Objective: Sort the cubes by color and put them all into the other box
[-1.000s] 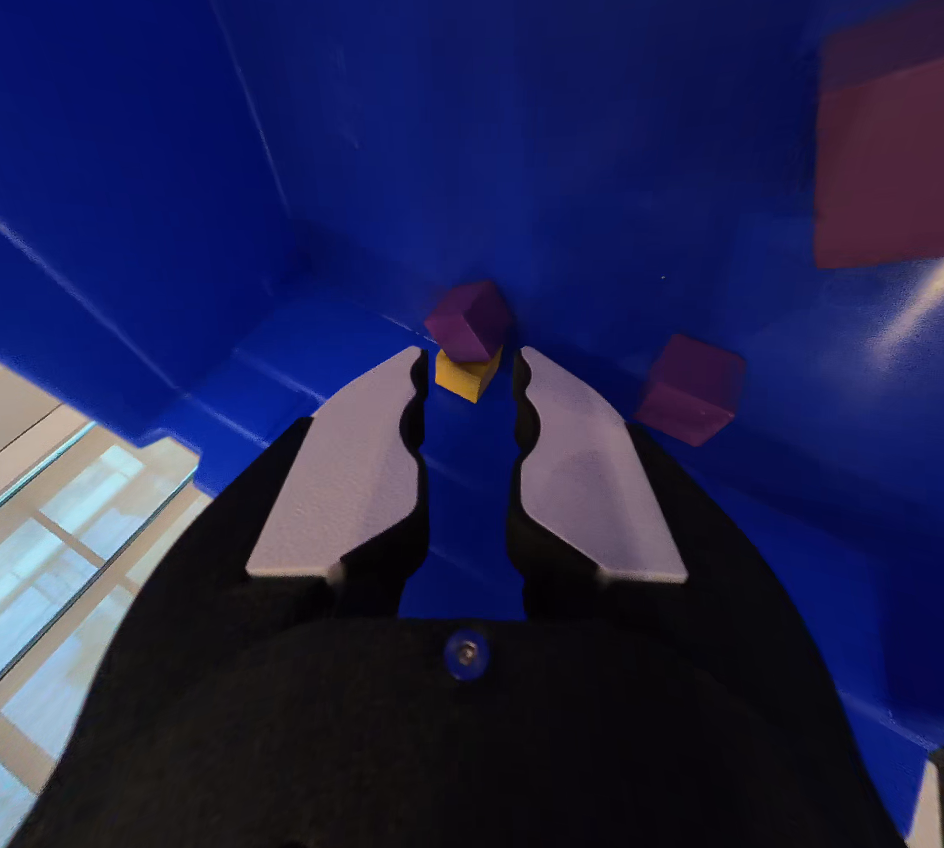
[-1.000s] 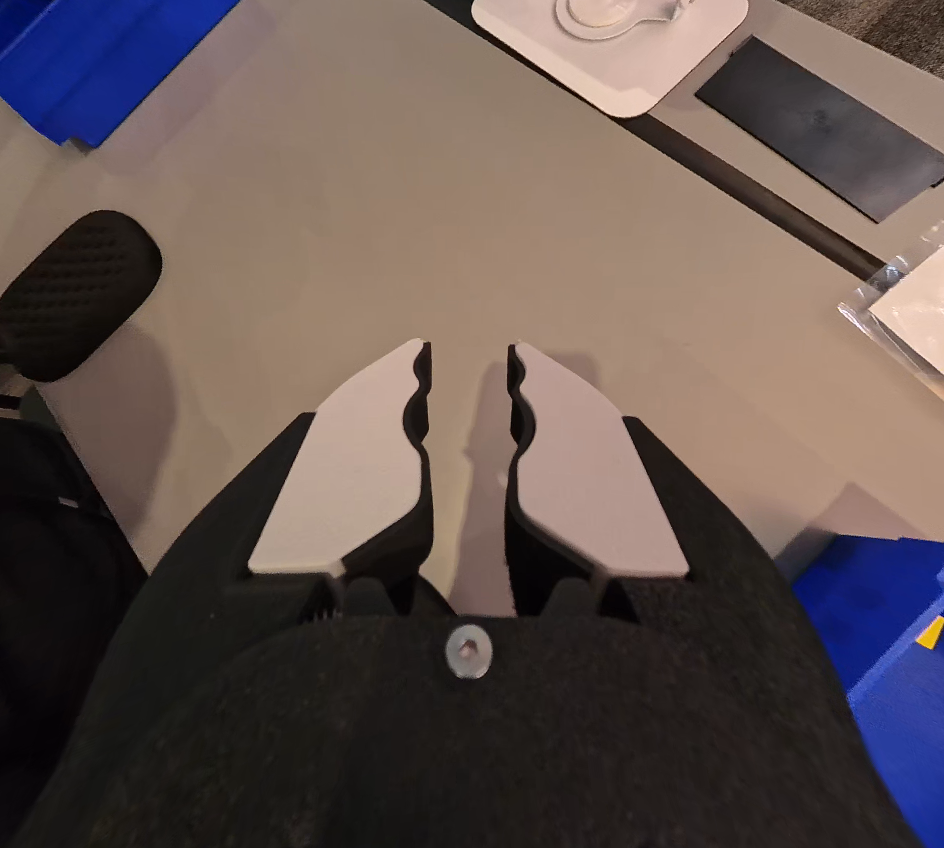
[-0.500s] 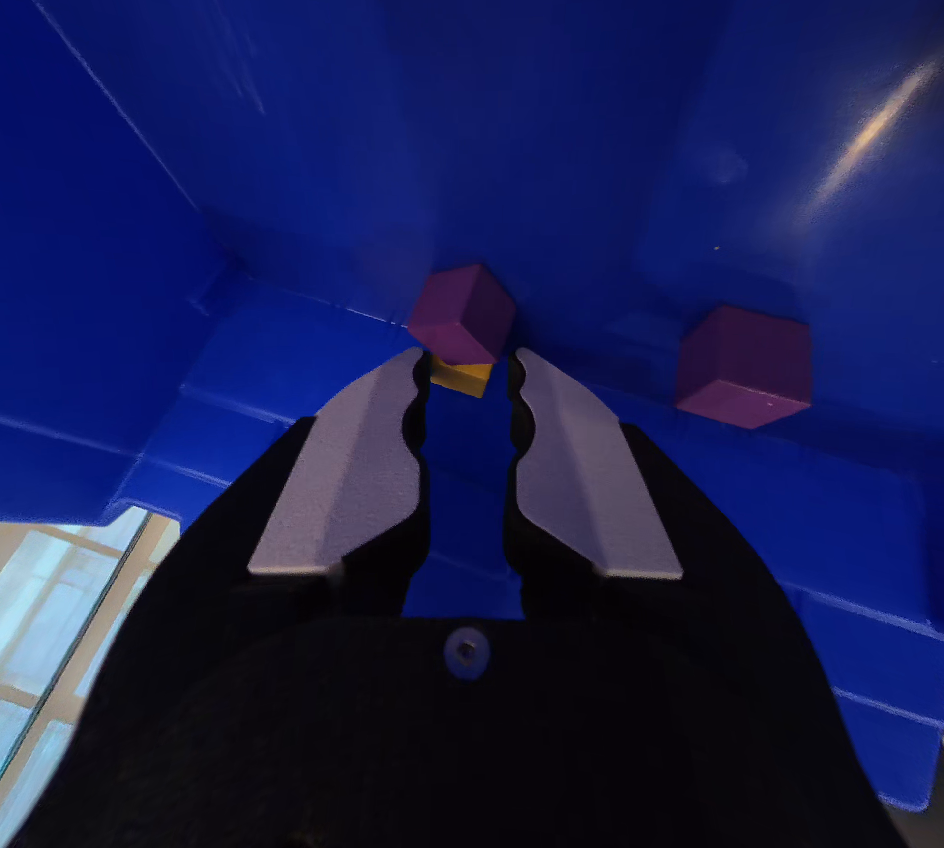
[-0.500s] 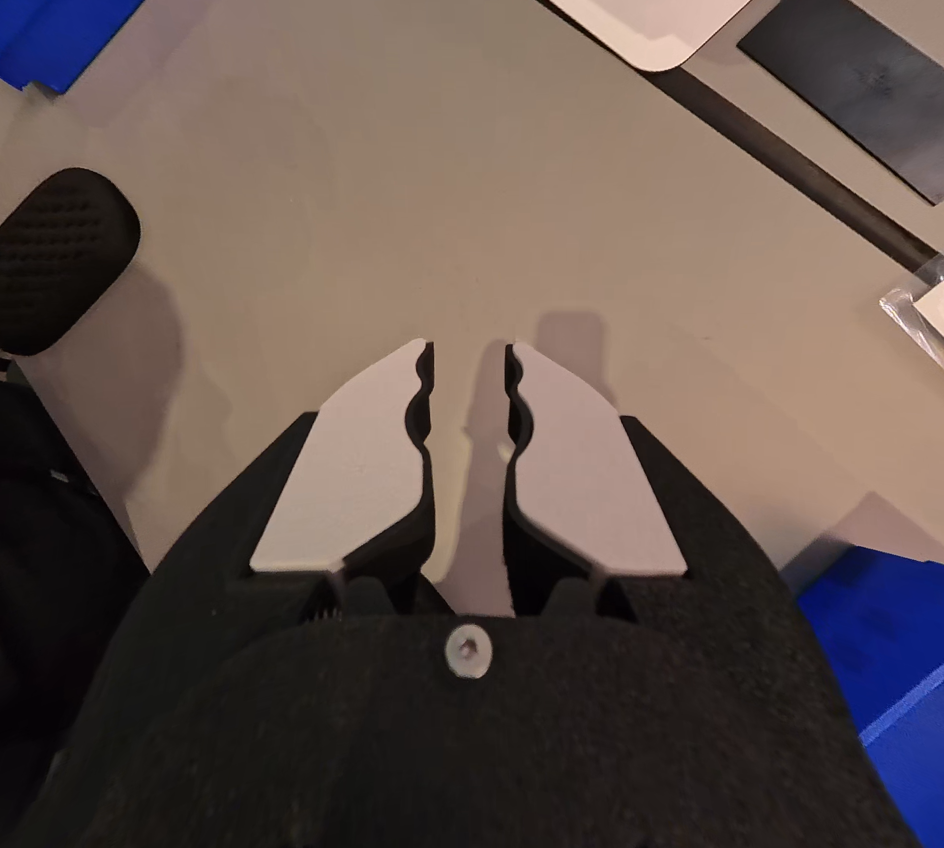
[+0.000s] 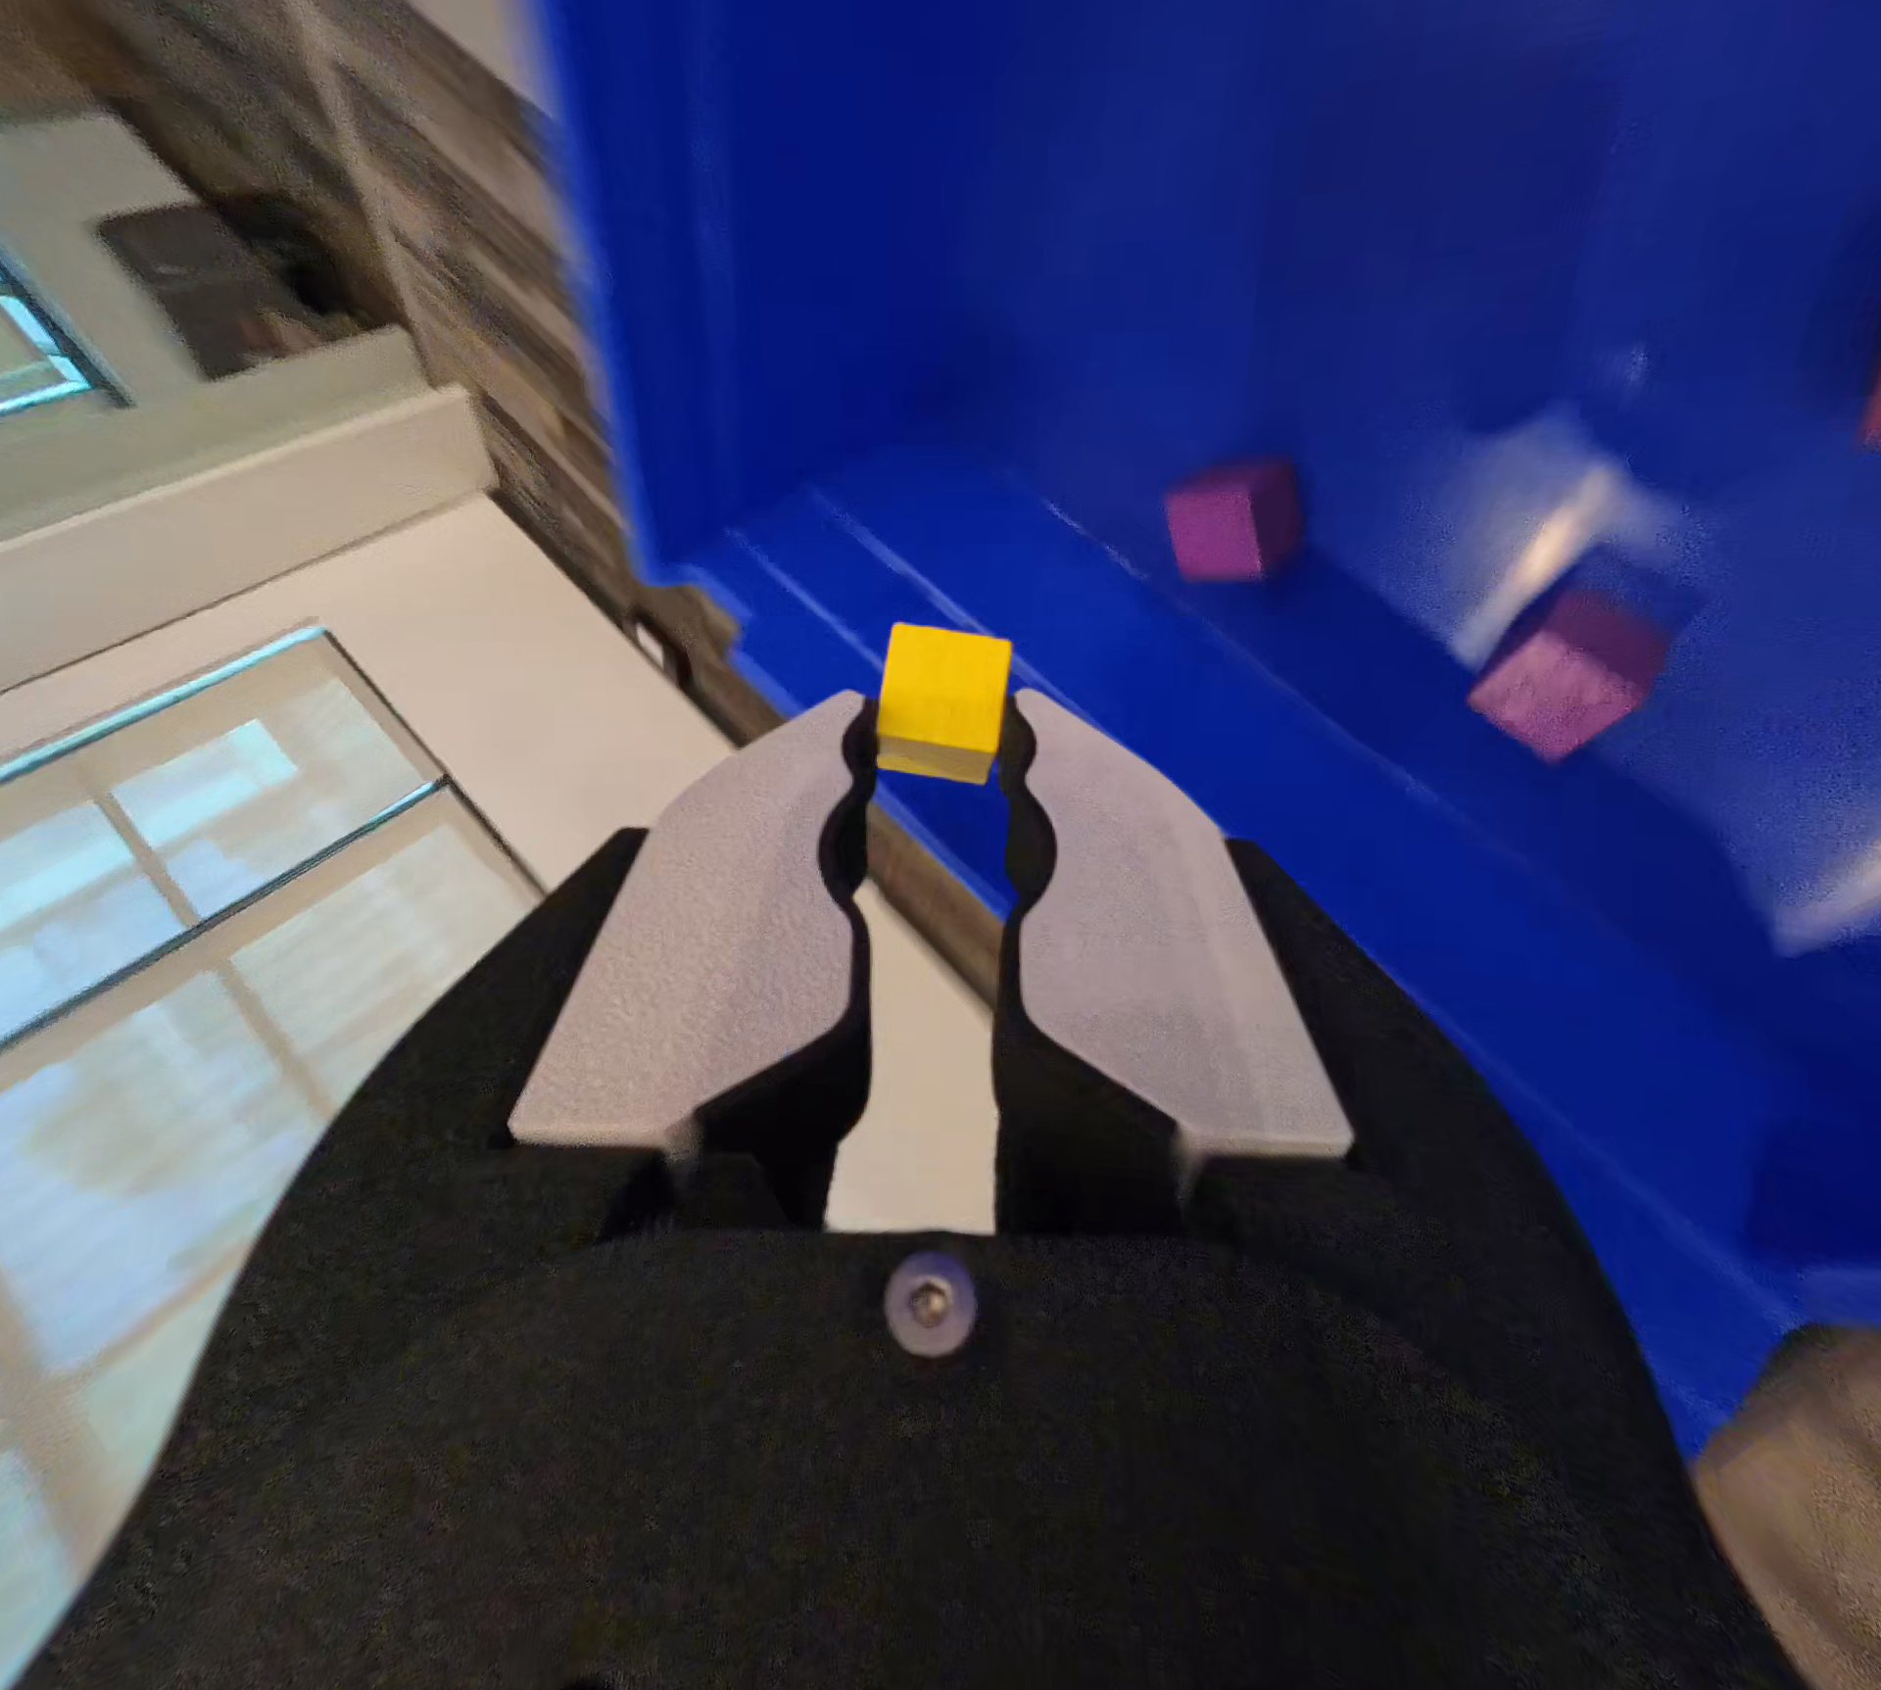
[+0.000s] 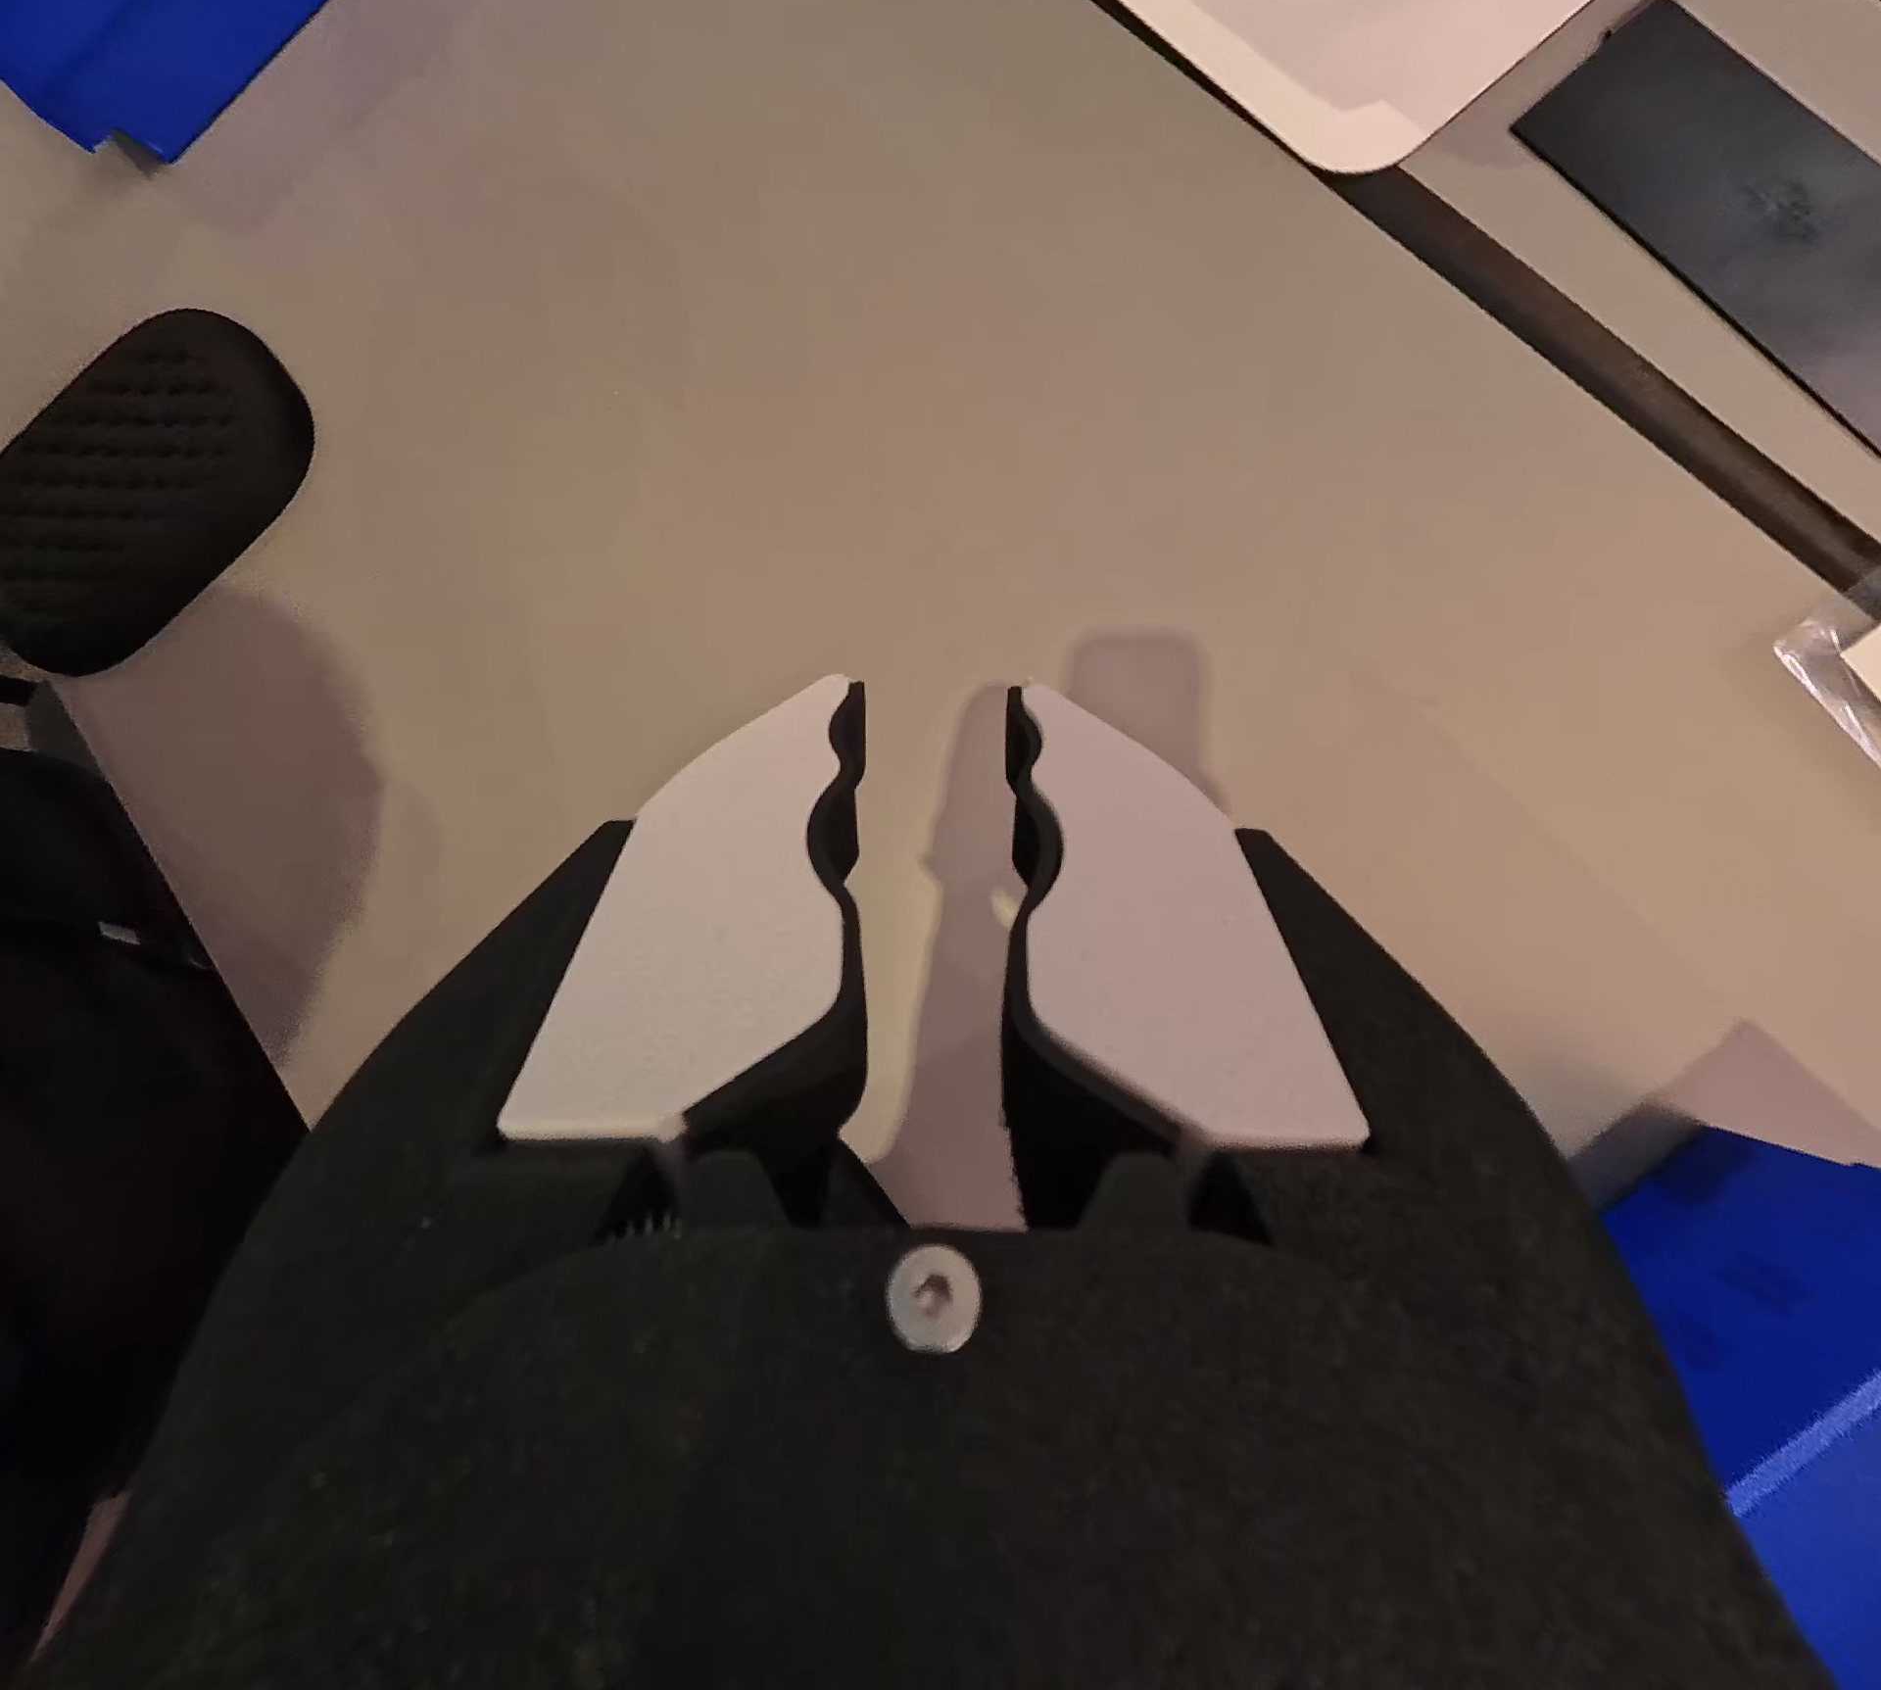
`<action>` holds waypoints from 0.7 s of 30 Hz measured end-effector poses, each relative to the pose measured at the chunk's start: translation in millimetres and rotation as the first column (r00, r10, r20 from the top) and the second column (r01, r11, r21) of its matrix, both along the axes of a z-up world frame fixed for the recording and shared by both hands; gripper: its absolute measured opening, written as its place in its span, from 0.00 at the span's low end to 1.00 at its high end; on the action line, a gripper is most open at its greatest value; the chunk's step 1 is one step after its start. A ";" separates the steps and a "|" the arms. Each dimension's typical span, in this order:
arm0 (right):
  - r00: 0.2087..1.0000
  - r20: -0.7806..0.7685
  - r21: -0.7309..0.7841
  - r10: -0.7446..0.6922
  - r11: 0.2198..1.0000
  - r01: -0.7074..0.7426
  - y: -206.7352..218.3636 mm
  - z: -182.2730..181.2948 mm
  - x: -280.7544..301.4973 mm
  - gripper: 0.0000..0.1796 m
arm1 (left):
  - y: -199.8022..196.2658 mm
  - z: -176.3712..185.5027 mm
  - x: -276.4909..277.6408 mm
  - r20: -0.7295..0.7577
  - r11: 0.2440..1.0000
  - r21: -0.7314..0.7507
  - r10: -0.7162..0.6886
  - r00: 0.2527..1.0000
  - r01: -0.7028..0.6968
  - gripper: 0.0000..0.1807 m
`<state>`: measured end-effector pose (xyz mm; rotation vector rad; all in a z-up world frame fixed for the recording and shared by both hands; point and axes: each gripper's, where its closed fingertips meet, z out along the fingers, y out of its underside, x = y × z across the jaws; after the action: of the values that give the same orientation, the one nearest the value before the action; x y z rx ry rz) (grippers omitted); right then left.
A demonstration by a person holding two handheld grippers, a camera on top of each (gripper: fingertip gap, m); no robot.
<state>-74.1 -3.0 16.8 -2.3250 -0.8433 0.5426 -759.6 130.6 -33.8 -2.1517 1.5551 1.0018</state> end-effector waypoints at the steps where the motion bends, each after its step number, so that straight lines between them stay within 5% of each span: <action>1: 1.000 0.000 0.004 0.006 1.000 -0.006 0.2 0.3 -3.0 0.14 | 0.8 17.2 16.6 0.091 0.997 0.079 -0.026 0.995 0.019 0.12; 5: 0.996 -0.052 0.050 0.072 0.996 -0.069 3.7 8.3 -33.0 0.15 | -15.4 77.0 118.2 0.432 0.938 0.326 -0.257 0.864 0.116 0.12; 9: 0.941 -0.268 0.123 0.208 0.976 -0.180 0.9 34.7 -95.2 0.17 | -65.2 102.2 252.4 0.639 0.863 0.425 -0.499 0.585 0.272 0.12; 13: 0.808 -0.513 0.163 0.291 0.957 -0.242 -17.9 72.4 -142.6 0.22 | -116.7 101.3 376.3 0.696 0.750 0.493 -0.644 0.317 0.441 0.12; 16: 0.739 -0.625 0.154 0.251 0.968 -0.198 -19.8 88.0 -153.9 0.22 | -132.4 101.5 443.0 0.660 0.671 0.544 -0.713 0.237 0.504 0.12; 21: 0.774 -0.608 0.155 0.178 0.982 -0.104 -6.0 81.5 -147.8 0.22 | -134.6 108.6 505.6 0.613 0.605 0.598 -0.768 0.186 0.525 0.12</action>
<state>-221.9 -9.0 98.3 -1.7936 -0.6949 1.2125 -254.1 -4.0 74.8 -1.1176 1.4131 -0.1989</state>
